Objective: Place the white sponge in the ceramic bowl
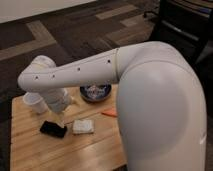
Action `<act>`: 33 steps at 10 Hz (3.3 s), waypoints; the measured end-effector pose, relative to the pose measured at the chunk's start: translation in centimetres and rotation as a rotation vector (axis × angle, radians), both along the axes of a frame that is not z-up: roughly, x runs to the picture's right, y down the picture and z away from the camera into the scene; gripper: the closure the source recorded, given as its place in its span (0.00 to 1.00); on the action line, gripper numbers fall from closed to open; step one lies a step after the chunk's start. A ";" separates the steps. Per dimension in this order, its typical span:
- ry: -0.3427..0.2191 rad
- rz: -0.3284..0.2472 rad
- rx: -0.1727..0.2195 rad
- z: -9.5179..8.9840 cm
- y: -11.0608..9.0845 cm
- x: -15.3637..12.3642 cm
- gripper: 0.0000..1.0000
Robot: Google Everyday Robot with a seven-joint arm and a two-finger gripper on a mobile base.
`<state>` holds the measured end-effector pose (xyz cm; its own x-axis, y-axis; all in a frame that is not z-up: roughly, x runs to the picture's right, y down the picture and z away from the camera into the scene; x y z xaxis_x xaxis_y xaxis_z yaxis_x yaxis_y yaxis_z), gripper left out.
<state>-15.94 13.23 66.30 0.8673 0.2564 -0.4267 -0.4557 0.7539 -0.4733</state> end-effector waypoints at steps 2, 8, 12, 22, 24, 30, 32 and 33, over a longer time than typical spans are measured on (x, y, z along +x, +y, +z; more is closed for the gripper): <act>-0.076 -0.050 0.022 0.6 0.6 1.0 0.35; -0.369 -0.213 0.025 2.7 2.3 1.7 0.35; -0.432 -0.301 -0.011 4.4 3.6 1.2 0.35; -0.395 -0.293 -0.029 7.8 6.2 1.2 0.35; -0.390 -0.285 -0.024 7.9 6.5 1.7 0.35; -0.414 -0.244 -0.001 9.2 7.2 2.7 0.35; -0.417 -0.246 -0.001 9.7 7.3 3.1 0.35; -0.415 -0.245 -0.004 9.9 7.5 3.4 0.35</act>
